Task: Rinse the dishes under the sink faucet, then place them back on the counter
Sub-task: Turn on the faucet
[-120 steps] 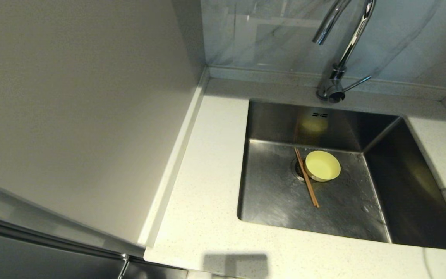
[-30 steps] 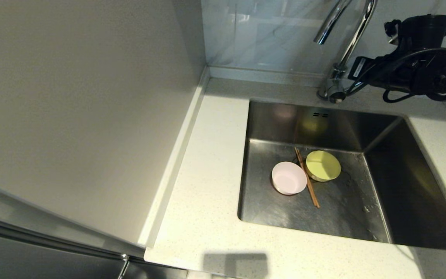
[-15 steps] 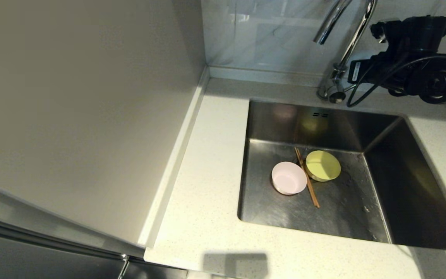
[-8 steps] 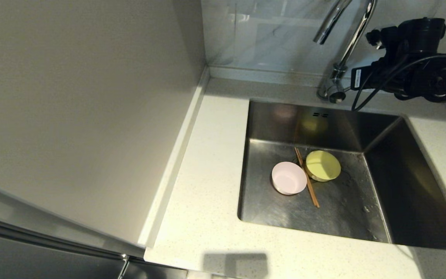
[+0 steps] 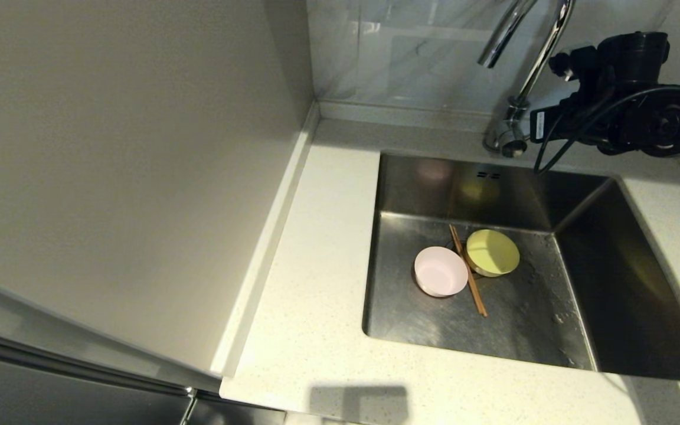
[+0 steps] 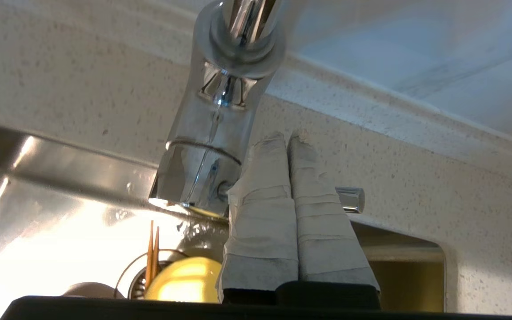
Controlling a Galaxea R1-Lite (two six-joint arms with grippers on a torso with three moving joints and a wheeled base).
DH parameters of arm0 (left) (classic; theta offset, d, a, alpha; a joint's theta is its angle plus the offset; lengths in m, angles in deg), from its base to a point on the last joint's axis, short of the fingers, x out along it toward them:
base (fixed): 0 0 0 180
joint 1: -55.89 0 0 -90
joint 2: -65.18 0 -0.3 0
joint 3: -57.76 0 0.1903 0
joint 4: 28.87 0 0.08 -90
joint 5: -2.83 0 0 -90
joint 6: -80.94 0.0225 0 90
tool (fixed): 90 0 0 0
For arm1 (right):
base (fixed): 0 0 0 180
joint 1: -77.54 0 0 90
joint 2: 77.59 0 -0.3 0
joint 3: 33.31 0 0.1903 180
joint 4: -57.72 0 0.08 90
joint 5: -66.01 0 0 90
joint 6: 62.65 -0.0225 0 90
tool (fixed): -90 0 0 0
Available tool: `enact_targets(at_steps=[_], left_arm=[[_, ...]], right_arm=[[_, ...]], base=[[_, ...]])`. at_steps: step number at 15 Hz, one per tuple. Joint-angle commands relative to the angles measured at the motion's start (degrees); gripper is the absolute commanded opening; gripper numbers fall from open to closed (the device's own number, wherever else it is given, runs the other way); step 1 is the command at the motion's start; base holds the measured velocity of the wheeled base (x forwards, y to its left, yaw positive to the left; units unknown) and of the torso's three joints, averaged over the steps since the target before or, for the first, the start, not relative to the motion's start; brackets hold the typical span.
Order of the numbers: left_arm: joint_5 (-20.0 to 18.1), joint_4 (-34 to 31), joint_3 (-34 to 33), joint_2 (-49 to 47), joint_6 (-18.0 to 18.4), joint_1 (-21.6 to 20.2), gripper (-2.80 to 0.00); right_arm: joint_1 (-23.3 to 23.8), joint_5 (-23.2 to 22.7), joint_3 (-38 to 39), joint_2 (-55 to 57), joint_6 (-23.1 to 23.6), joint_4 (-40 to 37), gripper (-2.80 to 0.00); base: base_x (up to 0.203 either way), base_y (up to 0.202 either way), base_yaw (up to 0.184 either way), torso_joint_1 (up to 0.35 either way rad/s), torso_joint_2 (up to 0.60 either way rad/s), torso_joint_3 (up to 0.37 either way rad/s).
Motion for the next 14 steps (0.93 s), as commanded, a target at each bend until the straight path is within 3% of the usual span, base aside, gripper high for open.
enact_targets(at_steps=[1,14], left_arm=[[0.0,0.0,0.0,0.2,0.0,0.0,-2.8],[0.0,0.0,0.0,0.2,0.0,0.0,-2.8]], right_arm=[[0.0,0.1,0.1,-0.4,0.2,-1.7,-2.8],[0.2,-0.1,0.5,-4.1,-0.6,-13.5,-2.8]], base=[[0.0,0.0,0.0,0.0,0.0,0.0],[0.0,0.0,0.0,0.0,0.0,0.0]])
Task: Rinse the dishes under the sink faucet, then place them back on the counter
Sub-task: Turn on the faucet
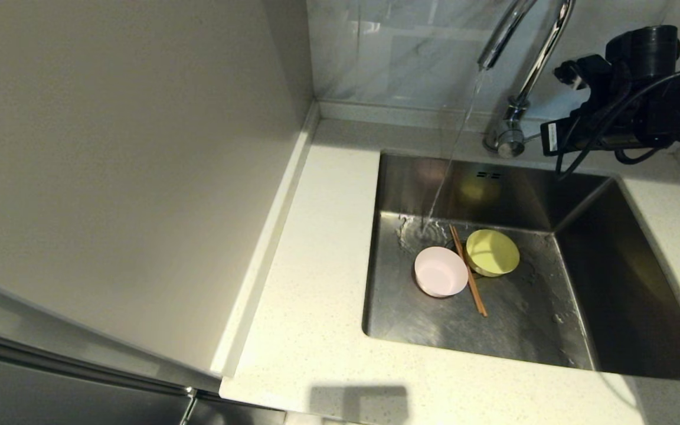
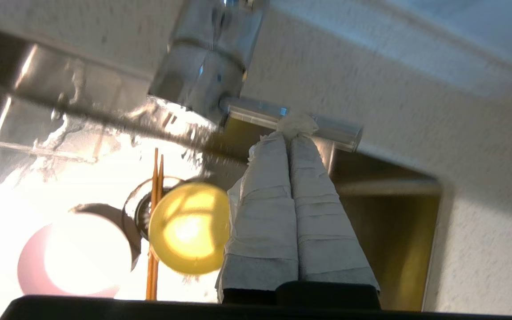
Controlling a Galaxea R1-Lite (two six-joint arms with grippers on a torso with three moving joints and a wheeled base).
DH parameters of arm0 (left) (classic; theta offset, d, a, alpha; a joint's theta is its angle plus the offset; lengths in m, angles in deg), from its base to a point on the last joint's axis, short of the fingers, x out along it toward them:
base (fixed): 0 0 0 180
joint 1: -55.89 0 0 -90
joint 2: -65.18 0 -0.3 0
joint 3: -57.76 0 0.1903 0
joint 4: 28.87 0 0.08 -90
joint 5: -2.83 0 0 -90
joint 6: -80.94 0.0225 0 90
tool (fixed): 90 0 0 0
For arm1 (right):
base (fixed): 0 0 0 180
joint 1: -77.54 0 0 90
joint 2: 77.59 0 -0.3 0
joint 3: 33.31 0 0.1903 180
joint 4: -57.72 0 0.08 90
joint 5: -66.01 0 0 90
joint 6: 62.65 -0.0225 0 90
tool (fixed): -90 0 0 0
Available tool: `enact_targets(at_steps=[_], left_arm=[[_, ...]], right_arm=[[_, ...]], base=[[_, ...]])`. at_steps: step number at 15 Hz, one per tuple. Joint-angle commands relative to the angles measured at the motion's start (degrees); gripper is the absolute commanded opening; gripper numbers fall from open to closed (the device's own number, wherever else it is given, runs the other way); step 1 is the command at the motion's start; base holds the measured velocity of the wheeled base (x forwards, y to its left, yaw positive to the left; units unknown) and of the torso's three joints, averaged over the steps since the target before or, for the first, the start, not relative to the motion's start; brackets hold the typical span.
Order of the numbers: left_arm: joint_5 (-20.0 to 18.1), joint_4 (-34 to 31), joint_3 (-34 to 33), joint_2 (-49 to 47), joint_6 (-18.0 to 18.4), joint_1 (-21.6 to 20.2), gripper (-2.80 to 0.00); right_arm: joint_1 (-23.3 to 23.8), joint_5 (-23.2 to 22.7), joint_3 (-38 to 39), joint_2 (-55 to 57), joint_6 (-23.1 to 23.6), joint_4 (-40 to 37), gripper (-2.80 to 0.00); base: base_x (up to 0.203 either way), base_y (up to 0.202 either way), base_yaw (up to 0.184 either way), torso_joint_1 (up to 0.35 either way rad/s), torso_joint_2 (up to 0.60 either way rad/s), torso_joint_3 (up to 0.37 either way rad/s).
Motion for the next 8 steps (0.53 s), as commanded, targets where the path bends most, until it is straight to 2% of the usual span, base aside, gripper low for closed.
enact_targets(at_steps=[1,8], left_arm=[[0.0,0.0,0.0,0.2,0.0,0.0,-2.8],[0.0,0.0,0.0,0.2,0.0,0.0,-2.8]], right_arm=[[0.0,0.0,0.0,-0.3,-0.6,-0.3,-2.8],[2.0,0.1,0.0,-7.4,-3.0,-0.2,-2.8]], base=[[0.0,0.0,0.0,0.0,0.0,0.0],[0.0,0.0,0.0,0.0,0.0,0.0]])
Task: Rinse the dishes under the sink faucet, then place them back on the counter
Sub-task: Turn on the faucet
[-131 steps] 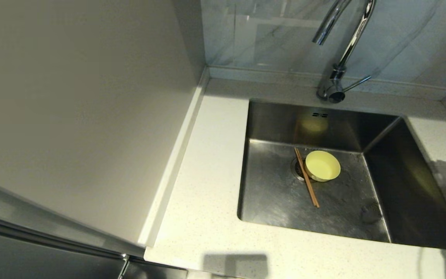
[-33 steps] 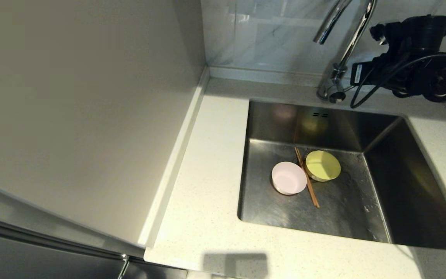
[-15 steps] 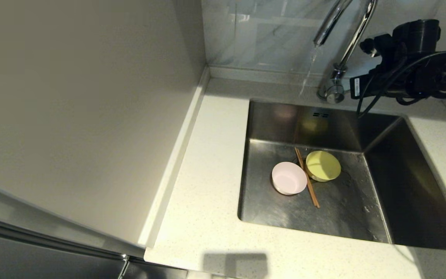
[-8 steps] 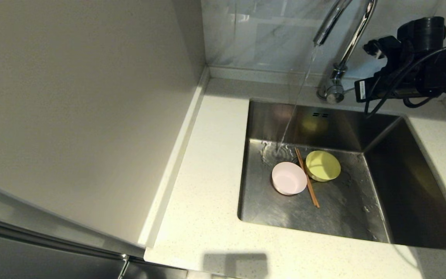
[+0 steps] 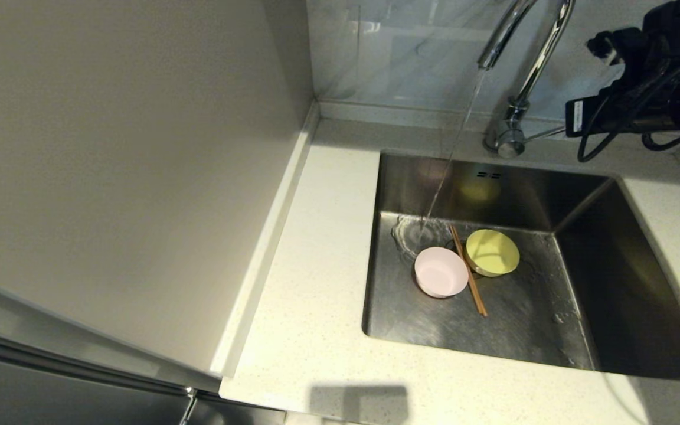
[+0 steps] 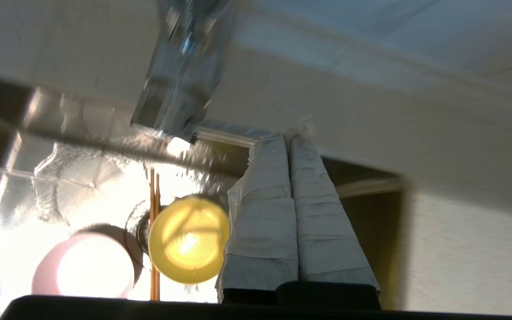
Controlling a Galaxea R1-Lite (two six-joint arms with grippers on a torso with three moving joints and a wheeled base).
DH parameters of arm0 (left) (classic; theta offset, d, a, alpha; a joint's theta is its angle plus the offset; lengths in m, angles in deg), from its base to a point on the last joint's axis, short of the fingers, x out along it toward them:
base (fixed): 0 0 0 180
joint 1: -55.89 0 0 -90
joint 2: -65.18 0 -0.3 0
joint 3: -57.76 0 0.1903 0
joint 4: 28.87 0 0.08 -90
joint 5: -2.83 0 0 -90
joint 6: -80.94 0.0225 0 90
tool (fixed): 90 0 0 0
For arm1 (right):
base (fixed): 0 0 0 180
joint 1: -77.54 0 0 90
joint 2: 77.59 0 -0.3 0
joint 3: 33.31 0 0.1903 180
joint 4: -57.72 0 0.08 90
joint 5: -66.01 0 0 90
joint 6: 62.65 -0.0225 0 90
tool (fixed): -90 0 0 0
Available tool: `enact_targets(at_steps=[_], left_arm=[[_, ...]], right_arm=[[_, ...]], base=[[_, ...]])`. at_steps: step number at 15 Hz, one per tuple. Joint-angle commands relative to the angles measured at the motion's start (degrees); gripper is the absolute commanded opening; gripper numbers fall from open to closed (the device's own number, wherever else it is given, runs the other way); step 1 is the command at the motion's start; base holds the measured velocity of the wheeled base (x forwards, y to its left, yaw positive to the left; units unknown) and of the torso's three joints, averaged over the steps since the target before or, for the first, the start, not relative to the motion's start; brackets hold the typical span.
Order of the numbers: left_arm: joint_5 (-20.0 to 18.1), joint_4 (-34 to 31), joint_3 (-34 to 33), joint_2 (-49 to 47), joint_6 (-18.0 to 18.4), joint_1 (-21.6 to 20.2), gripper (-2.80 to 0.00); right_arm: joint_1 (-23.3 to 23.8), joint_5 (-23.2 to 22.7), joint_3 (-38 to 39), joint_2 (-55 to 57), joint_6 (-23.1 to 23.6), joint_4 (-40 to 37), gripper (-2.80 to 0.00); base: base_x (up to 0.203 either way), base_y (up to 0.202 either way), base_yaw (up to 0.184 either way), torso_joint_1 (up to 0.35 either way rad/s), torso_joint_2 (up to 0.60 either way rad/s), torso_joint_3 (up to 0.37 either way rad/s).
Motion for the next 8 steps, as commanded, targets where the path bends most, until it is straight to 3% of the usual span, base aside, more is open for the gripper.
enact_targets(at_steps=[1,3,8], left_arm=[[0.0,0.0,0.0,0.2,0.0,0.0,-2.8],[0.0,0.0,0.0,0.2,0.0,0.0,-2.8],[0.0,0.0,0.0,0.2,0.0,0.0,-2.8]], right_arm=[[0.3,-0.6,0.0,-4.5,-1.0,0.3,-2.8],[-0.4,-2.7,0.0,-4.7,-5.0,1.8,-2.8],[-2.3,-2.9,-0.4,2.0,-5.5,8.1,-2.8]], base=[[0.0,0.0,0.0,0.0,0.0,0.0],[0.0,0.0,0.0,0.0,0.0,0.0],[0.0,0.0,0.0,0.0,0.0,0.0]])
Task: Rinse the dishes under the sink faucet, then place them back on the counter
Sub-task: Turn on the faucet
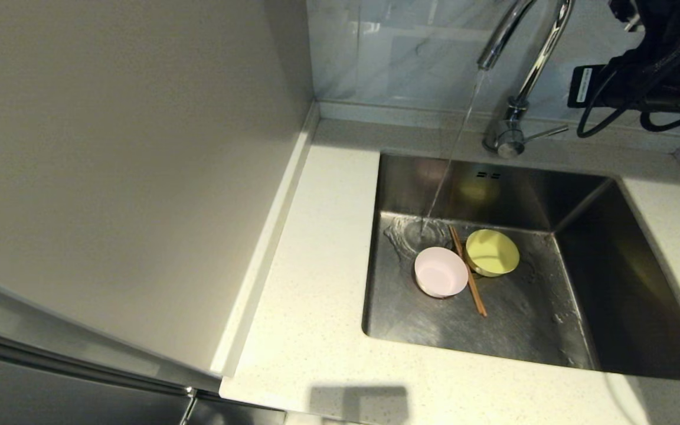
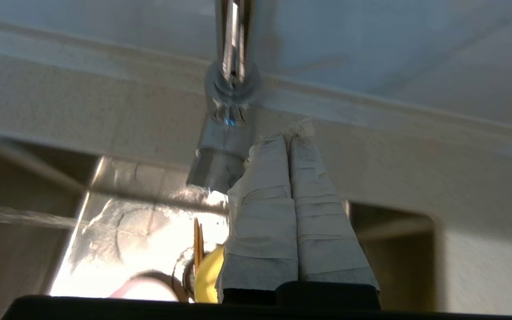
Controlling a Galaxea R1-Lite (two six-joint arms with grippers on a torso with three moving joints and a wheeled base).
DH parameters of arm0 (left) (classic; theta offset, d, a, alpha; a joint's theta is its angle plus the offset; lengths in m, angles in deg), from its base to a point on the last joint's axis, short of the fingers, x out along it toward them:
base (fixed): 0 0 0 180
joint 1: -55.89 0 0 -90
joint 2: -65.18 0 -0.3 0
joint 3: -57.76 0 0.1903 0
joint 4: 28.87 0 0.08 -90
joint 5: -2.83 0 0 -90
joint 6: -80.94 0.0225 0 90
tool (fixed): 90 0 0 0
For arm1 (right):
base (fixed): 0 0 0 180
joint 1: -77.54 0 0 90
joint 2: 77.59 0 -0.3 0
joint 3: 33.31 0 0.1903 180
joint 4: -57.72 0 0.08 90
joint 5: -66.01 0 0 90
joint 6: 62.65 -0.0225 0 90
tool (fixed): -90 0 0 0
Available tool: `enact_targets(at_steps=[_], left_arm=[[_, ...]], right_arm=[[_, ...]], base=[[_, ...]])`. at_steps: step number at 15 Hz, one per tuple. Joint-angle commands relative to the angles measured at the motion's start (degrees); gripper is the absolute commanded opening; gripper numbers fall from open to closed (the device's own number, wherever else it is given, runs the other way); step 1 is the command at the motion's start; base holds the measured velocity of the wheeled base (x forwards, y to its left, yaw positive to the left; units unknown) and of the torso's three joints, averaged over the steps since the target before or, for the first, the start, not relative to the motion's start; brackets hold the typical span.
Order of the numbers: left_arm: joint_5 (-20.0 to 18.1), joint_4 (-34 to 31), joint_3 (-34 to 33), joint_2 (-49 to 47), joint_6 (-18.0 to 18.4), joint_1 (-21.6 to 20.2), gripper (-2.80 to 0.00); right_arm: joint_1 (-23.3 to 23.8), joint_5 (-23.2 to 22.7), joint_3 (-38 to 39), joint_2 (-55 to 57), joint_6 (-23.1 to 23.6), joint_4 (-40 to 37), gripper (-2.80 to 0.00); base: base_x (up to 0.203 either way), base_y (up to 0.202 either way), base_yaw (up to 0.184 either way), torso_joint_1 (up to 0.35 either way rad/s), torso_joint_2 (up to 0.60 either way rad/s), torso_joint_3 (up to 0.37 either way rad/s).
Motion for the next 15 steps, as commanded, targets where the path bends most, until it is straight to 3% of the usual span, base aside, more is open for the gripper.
enact_targets(at_steps=[1,6,8,11,15], left_arm=[[0.0,0.0,0.0,0.2,0.0,0.0,-2.8],[0.0,0.0,0.0,0.2,0.0,0.0,-2.8],[0.0,0.0,0.0,0.2,0.0,0.0,-2.8],[0.0,0.0,0.0,0.2,0.0,0.0,-2.8],[0.0,0.0,0.0,0.2,0.0,0.0,-2.8]], right_arm=[[-0.7,0.1,-0.4,4.9,0.4,3.4,-2.8],[-0.1,1.4,-0.7,11.0,1.0,9.8,-2.8],[1.3,2.2,-0.7,11.6,1.6,9.4,-2.8],[2.8,2.6,-0.7,11.1,7.5,9.2,-2.8],[2.7,2.2,-0.6,9.7,7.6,4.2,-2.8]], base=[[0.0,0.0,0.0,0.0,0.0,0.0],[0.0,0.0,0.0,0.0,0.0,0.0],[0.0,0.0,0.0,0.0,0.0,0.0],[0.0,0.0,0.0,0.0,0.0,0.0],[0.0,0.0,0.0,0.0,0.0,0.0]])
